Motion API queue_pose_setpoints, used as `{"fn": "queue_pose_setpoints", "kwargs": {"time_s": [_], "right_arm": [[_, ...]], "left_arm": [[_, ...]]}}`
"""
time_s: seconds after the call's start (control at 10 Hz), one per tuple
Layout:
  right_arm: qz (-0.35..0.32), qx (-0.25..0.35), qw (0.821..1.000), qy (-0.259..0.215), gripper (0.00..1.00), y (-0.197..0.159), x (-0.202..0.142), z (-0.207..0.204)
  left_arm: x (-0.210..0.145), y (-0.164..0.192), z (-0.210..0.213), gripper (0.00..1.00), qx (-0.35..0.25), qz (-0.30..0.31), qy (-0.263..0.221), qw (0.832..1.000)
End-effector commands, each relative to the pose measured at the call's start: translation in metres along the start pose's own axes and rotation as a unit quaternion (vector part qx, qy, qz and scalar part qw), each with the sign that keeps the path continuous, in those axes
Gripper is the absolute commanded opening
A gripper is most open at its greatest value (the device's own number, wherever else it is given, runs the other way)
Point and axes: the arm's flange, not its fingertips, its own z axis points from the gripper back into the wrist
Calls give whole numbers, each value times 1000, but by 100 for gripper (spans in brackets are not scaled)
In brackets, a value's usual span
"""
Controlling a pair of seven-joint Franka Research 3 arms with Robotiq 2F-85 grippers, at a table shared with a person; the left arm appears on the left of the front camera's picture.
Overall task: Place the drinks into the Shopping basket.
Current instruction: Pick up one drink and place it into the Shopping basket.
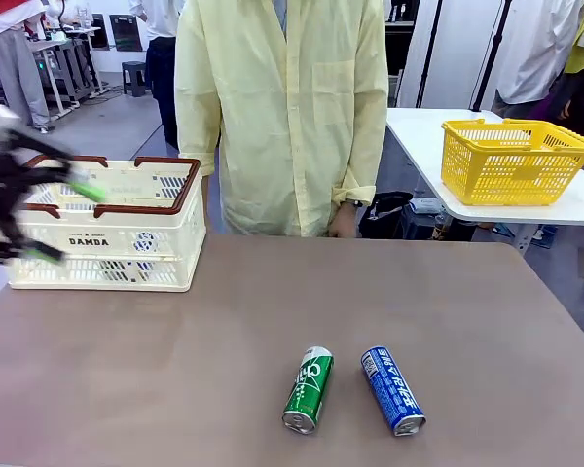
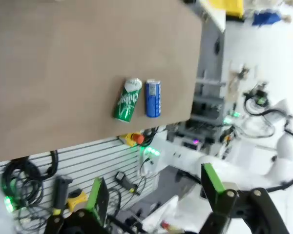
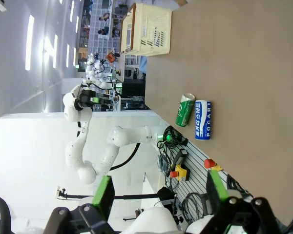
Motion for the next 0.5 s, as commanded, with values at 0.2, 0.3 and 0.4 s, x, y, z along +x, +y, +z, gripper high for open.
{"fn": "queue_pose_setpoints", "kwargs": {"time_s": [0.2, 0.3, 0.4], "right_arm": [[-5, -6, 1000, 7, 100, 3, -2, 0], [-5, -6, 1000, 7, 100, 3, -2, 0], [-5, -6, 1000, 7, 100, 3, -2, 0]], "left_arm": [[6, -132, -187, 100, 111, -14, 36, 993], [3, -157, -231, 100, 134, -7, 30, 990], [-1, -179, -276, 100, 134, 13, 15, 991]]}}
